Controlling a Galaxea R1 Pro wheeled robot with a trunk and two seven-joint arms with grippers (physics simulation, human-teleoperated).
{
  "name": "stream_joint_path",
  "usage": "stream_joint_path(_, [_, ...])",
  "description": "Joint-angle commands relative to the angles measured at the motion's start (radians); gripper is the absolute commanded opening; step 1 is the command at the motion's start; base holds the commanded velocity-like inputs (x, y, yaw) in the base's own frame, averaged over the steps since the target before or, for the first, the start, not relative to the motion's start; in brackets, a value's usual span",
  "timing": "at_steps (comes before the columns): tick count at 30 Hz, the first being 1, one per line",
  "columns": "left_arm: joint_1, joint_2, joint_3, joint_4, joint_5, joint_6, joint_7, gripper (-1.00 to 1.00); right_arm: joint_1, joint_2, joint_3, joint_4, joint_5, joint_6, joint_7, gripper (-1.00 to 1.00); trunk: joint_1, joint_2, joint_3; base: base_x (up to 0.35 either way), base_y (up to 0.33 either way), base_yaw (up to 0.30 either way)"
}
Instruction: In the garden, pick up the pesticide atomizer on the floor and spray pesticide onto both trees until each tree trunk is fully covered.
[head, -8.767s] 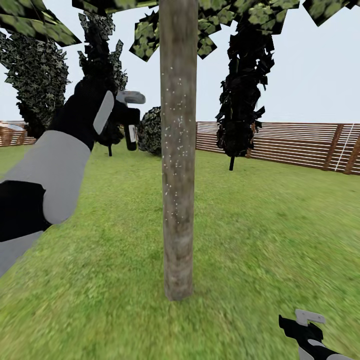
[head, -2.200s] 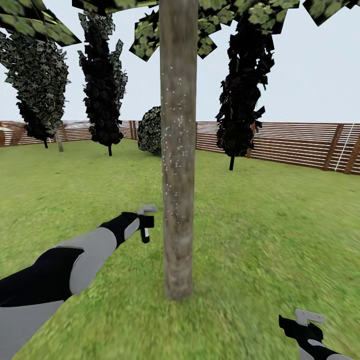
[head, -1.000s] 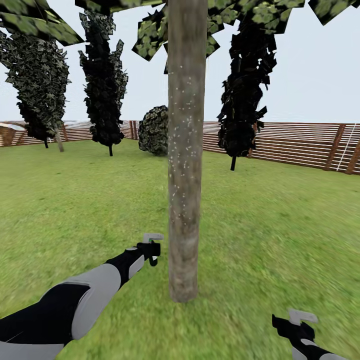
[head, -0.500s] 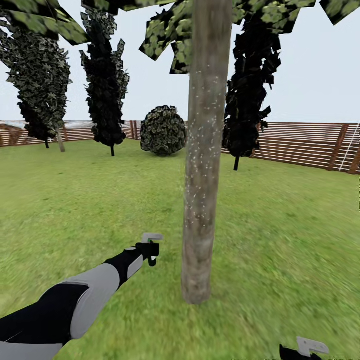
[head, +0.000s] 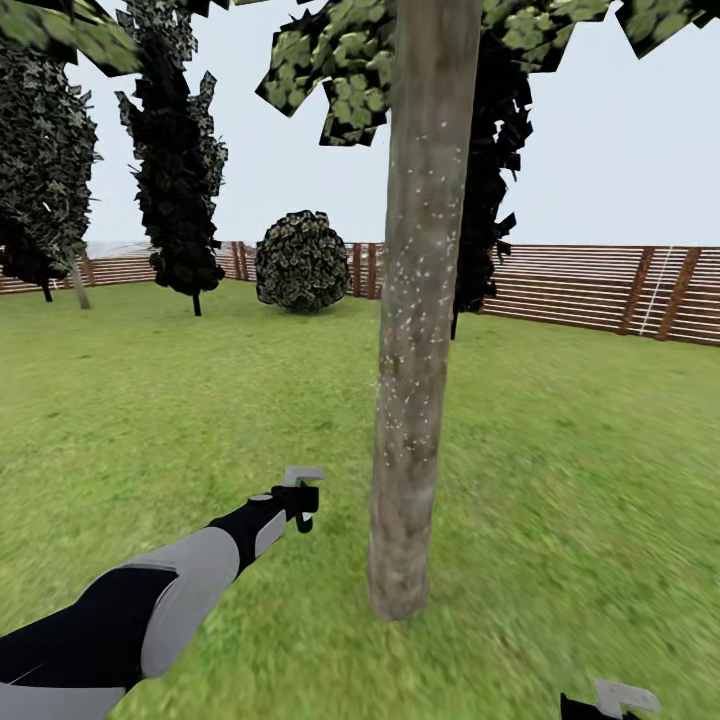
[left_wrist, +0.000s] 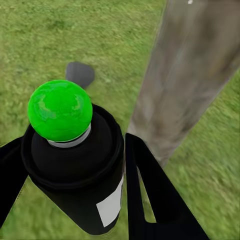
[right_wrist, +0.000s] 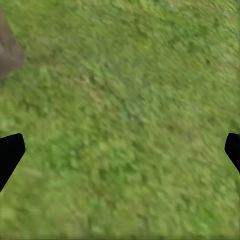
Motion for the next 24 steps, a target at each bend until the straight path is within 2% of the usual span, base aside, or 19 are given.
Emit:
stream_joint_path(1, [0.0, 0.0, 0.0, 0.0, 0.0, 0.0, 0.0, -1.0, 0.001, 0.0, 0.0, 0.0, 0.0, 0.0, 0.0, 1.0, 0.0, 0.0, 0.0, 0.206, 0.35, -0.007])
stream_joint_path(6, [0.0, 0.0, 0.0, -0.001, 0.0, 0.0, 0.0, -1.0, 0.005, 0.0, 0.0, 0.0, 0.002, 0.0, 0.0, 1.0, 0.0, 0.0, 0.0, 0.206, 0.35, -0.042])
stream_joint_path(11, [0.0, 0.0, 0.0, 0.0, 0.0, 0.0, 0.0, -1.0, 0.006, 0.0, 0.0, 0.0, 0.002, 0.001, 0.005, 1.0, 0.0, 0.0, 0.0, 0.206, 0.35, -0.239])
stream_joint_path(13, [0.0, 0.0, 0.0, 0.0, 0.0, 0.0, 0.0, -1.0, 0.006, 0.0, 0.0, 0.0, 0.001, 0.003, 0.024, 1.0, 0.0, 0.0, 0.0, 0.206, 0.35, -0.281])
stream_joint_path(17, [0.0, 0.0, 0.0, 0.0, -0.001, 0.0, 0.0, -1.0, 0.025, 0.001, -0.001, 0.001, -0.002, 0.005, 0.204, 1.0, 0.0, 0.0, 0.0, 0.206, 0.35, -0.193])
stream_joint_path(20, [0.0, 0.0, 0.0, 0.0, -0.001, 0.0, 0.0, -1.0, 0.041, 0.001, -0.001, 0.0, -0.002, 0.004, 0.226, 1.0, 0.0, 0.0, -0.001, 0.206, 0.35, -0.108])
stream_joint_path(24, [0.0, 0.0, 0.0, 0.0, -0.001, 0.0, 0.0, -1.0, 0.05, 0.012, 0.0, 0.0, -0.003, 0.003, 0.208, 1.0, 0.0, 0.0, -0.001, 0.206, 0.35, -0.244])
